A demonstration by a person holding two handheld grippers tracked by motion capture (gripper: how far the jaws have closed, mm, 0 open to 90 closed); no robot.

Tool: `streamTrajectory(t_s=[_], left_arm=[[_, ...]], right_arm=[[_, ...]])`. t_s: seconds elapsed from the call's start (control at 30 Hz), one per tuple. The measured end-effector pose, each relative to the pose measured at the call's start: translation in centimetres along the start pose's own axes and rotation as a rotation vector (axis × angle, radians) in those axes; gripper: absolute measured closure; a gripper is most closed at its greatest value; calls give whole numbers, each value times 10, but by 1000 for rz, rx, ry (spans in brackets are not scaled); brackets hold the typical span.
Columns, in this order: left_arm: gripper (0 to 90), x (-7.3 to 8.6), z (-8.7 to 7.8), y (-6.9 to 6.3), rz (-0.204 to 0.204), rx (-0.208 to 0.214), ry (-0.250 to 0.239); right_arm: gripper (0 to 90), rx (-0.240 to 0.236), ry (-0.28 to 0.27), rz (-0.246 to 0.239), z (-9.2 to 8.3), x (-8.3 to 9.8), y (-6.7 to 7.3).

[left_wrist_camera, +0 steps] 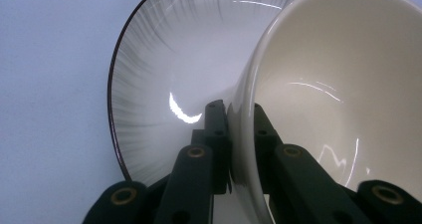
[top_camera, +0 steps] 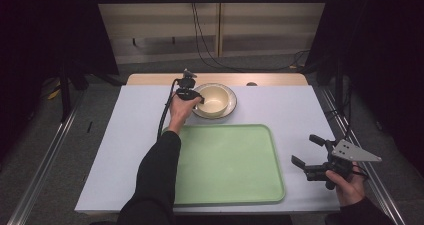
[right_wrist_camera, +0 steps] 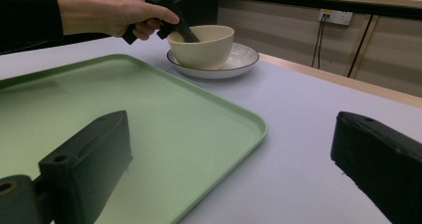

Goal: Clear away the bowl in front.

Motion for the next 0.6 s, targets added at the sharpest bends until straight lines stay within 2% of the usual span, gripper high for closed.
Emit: streamTrajectory(t_s=[0.1, 0.13, 0.2, 0.27, 0.33, 0.43, 0.6], left_arm=[[838, 0, -2, 1, -6, 10, -2], [838, -1, -2, 0, -24, 16, -24], [837, 0, -4, 0, -14, 20, -23], [837, 1, -5, 0, -29, 30, -23], [837, 1, -5, 2, -25, 23, -33], [837, 2, -5, 1, -50, 24, -42], [835, 2, -8, 3, -57, 18, -47]], right_arm=[[23, 0, 1, 0, 0, 0, 0], [23, 4, 2, 1, 0, 0, 0], [23, 3, -1, 3, -1, 0, 0], [23, 2, -2, 3, -1, 0, 0], [23, 0, -3, 2, -1, 0, 0], [23, 3, -3, 2, -1, 0, 0], [23, 2, -4, 1, -1, 0, 0]])
Point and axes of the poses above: each handheld gripper's, and its own axes: z roughly forward along the jaws, x roughly out of its underside, y roughly to its left, the point moved 7 cm from there along z, roughly forward along the jaws, and after that the axes turned 15 degrees about z, right-handed, at the moved point
